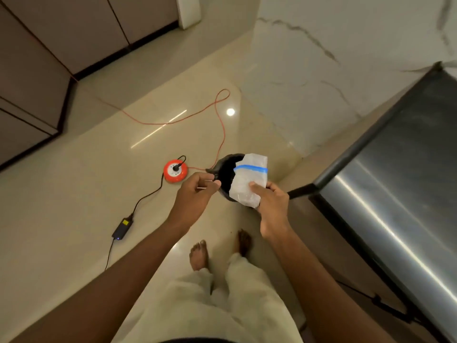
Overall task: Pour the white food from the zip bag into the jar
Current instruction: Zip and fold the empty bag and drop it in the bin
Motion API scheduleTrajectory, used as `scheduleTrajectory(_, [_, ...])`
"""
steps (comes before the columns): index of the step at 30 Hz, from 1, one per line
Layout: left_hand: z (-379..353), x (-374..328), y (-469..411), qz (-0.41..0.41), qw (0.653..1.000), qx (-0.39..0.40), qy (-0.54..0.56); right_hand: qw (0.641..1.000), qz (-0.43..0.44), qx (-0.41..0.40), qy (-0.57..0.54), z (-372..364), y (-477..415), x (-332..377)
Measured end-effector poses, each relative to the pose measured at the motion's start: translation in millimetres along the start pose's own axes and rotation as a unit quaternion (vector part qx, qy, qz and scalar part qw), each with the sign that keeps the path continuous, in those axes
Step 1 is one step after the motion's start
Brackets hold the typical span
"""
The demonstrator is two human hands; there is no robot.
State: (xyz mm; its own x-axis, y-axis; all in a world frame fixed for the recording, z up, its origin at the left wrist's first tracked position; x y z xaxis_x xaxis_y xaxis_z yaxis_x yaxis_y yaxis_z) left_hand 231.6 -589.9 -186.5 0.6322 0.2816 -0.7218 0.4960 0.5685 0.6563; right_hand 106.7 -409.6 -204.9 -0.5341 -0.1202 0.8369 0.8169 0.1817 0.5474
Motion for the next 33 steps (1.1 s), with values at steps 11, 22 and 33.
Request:
scheduleTrajectory(11, [-67, 92, -219, -0.068, 0.974, 0.045, -0.213, 0.981, -0.141, -0.083, 0.108, -39, -266, -223])
scheduleTrajectory(22, [-90, 170, -304, -0.089, 0.954, 0.096, -0.269, 0.953, -0.180, -0.064, 0.235, -28, -369, -354])
scheduleTrajectory(33, [-22, 34, -94, -0.114, 0.947, 0.039, -0.297, 0.979, 0.045, -0.048, 0.191, -12, -126, -128])
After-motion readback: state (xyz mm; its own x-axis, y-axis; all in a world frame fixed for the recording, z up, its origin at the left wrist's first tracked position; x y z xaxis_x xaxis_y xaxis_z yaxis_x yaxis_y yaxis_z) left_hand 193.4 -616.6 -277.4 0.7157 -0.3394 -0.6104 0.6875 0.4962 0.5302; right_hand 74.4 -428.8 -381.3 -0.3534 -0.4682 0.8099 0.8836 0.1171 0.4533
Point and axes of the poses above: each hand's wrist, its own y-axis away from the middle knuckle, its own z-axis out of the back of the hand, x = y × z, the point moved 7 cm from there along -y, towards the middle knuckle, and after that the axes turned 9 degrees about z, right-handed, at the moved point
